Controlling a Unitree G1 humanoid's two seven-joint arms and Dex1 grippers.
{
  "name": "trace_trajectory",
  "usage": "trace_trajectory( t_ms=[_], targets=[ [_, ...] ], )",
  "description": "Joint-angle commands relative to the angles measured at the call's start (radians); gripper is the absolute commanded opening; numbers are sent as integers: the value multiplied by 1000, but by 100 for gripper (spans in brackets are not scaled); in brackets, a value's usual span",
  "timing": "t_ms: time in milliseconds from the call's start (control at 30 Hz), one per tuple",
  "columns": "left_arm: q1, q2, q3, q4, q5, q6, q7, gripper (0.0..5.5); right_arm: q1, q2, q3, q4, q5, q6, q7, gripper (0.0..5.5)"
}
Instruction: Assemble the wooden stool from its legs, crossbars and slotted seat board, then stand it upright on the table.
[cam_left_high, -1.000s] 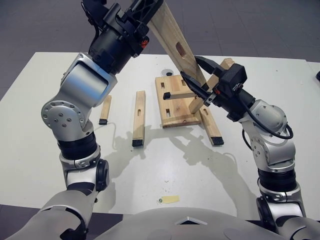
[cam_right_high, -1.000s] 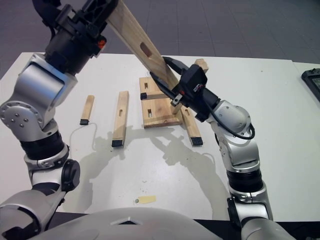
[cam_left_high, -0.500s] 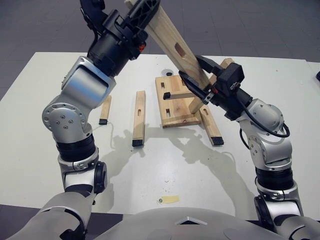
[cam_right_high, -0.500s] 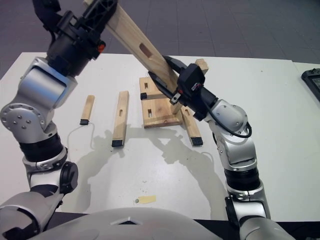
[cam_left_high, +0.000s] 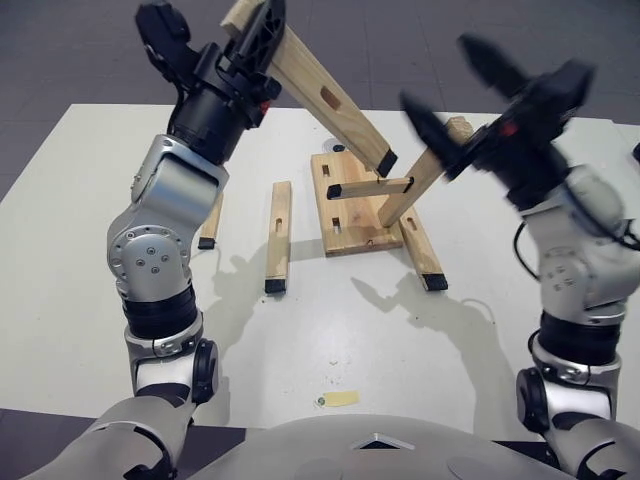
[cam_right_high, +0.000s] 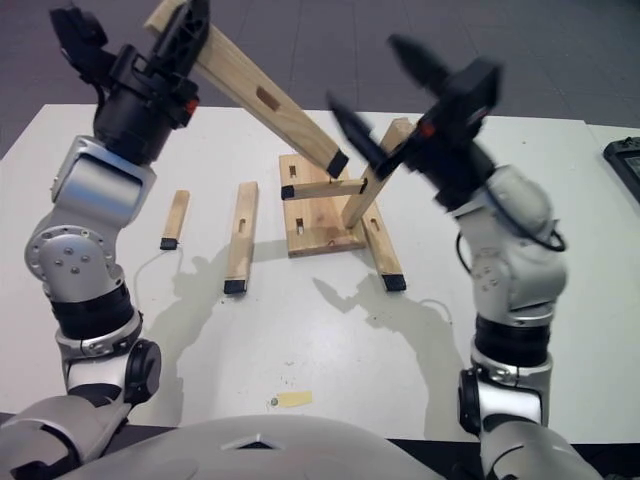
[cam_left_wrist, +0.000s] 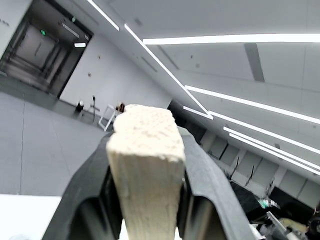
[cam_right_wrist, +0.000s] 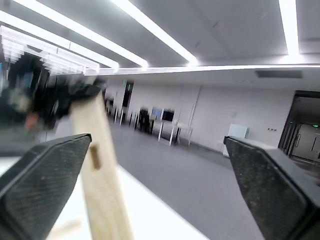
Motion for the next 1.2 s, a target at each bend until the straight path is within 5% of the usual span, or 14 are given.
trace_trajectory(
  t_ms=[33,267,700,1200],
  targets=[
    [0,20,145,-62,1,-119,-7,105,-43,-110,-70,162,-108,29,-109,540],
    [139,156,193,-96,121,-81,-15,105,215,-181,258,276,-503,-35,-68,540],
    [281,4,20,-90,337,-61,82,105,403,-210,313,174,-474,108,134,540],
    [310,-83,-70,-112,402,0,101,105,312,-185,411,361,-737,42,-12,540]
  ],
)
